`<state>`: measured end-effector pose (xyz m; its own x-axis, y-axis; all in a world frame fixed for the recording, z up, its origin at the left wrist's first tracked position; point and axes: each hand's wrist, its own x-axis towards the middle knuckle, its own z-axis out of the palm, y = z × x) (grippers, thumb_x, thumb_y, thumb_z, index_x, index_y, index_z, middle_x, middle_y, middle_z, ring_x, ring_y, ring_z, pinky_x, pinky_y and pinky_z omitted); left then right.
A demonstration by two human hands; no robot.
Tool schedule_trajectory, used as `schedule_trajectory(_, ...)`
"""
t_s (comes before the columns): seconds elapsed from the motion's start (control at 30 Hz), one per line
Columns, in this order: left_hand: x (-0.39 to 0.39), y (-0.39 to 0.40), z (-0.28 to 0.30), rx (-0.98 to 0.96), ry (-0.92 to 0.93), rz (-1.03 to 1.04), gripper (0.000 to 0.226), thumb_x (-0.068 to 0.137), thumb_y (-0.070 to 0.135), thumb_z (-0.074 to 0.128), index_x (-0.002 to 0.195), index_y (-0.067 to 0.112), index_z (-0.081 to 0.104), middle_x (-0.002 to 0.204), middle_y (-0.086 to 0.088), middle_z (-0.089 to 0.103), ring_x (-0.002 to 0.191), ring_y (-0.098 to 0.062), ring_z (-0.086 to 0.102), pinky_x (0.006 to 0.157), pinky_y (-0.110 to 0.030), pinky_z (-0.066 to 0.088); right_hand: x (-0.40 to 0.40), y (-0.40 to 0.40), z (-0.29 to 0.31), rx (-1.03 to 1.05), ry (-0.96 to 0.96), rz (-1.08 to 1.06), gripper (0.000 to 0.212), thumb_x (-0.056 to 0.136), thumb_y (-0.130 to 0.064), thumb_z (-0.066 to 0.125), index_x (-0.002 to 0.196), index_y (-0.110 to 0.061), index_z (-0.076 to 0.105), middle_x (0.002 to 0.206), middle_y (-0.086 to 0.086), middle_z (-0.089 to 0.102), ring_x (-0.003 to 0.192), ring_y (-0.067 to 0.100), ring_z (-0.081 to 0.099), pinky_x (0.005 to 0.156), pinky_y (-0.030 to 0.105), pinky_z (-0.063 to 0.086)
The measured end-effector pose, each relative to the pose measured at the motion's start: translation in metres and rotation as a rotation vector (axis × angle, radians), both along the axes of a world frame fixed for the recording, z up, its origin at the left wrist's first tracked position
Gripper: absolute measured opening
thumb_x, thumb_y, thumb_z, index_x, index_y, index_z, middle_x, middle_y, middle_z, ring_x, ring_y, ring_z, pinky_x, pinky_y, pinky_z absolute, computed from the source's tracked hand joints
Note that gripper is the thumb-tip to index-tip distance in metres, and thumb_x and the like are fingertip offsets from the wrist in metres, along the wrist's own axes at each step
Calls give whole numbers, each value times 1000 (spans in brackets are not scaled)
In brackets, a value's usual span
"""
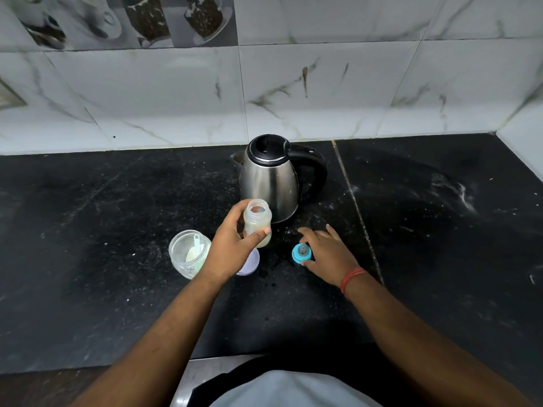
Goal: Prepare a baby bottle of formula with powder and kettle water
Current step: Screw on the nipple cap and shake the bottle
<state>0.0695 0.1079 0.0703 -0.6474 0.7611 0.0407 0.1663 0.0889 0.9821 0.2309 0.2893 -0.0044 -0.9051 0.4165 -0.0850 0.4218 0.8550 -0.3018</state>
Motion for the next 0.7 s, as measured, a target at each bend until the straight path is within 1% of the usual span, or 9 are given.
schedule_trajectory(0.07, -1, -1, 0, 0, 3, 2, 50, 89, 10, 79, 126, 37, 58, 118, 20, 69, 112, -1, 64, 94, -17, 50, -2, 0, -1, -38, 72, -17, 76, 82, -27, 78, 148, -22, 39, 128, -8, 63, 127, 14, 53, 128, 37, 7)
schedule_trajectory(0.13, -2, -2, -1, -12, 6, 5, 51, 89, 11, 78, 127, 37, 57, 119, 21, 68, 113, -1, 64, 96, -18, 51, -5, -2, 4, -116, 174, -49, 75, 81, -24, 79, 146, -21, 41, 120, -10, 62, 123, 13, 55, 125, 29, 8)
schedule_trajectory(0.2, -2, -3, -1, -23, -6, 18, 52, 89, 11, 79, 131, 33, 56, 120, 18, 68, 113, -1, 64, 96, -19, 52, -9, -4, 15, -245, 257, -114, 76, 81, -20, 80, 146, -20, 42, 116, -11, 61, 121, 12, 53, 120, 25, 22)
schedule_trajectory(0.27, -1, -3, 1, -28, -20, 32, 51, 89, 11, 79, 130, 32, 55, 120, 14, 68, 110, 3, 64, 93, -16, 52, -15, -7, 31, -378, 341, -190, 76, 80, -18, 80, 146, -22, 41, 115, -13, 60, 118, 11, 53, 109, 27, 37)
schedule_trajectory(0.37, -1, -4, 3, -31, -12, 35, 47, 89, 12, 79, 121, 38, 57, 118, 13, 69, 106, 5, 65, 88, -12, 50, -26, -9, 60, -513, 493, -241, 74, 81, -16, 80, 144, -24, 42, 112, -12, 62, 115, 11, 59, 105, 30, 44)
schedule_trajectory(0.47, -2, -4, 4, -38, -1, 29, 48, 88, 12, 80, 122, 37, 57, 119, 13, 69, 107, 4, 65, 89, -13, 50, -38, -11, 97, -548, 605, -187, 73, 81, -10, 80, 142, -22, 42, 111, -8, 62, 108, 6, 62, 102, 29, 50)
schedule_trajectory(0.53, -2, -3, 5, -31, -9, 22, 49, 88, 11, 80, 124, 35, 58, 120, 13, 69, 109, 3, 65, 91, -15, 51, -45, -12, 120, -516, 574, -105, 80, 81, -11, 80, 146, -23, 36, 113, -7, 61, 110, 7, 62, 102, 27, 50)
schedule_trajectory(0.6, -2, -3, 5, -14, -19, 11, 49, 88, 11, 80, 127, 32, 59, 120, 12, 70, 110, 0, 66, 94, -19, 53, -51, -14, 139, -480, 495, -25, 89, 80, -13, 80, 151, -24, 27, 116, -7, 61, 112, 9, 62, 102, 25, 48)
schedule_trajectory(0.7, -3, -2, 5, -4, -16, 0, 50, 87, 13, 82, 127, 33, 60, 119, 12, 72, 111, -5, 68, 95, -26, 56, -59, -19, 156, -405, 372, 61, 97, 80, -14, 80, 155, -24, 19, 119, -4, 59, 111, 10, 61, 102, 26, 48)
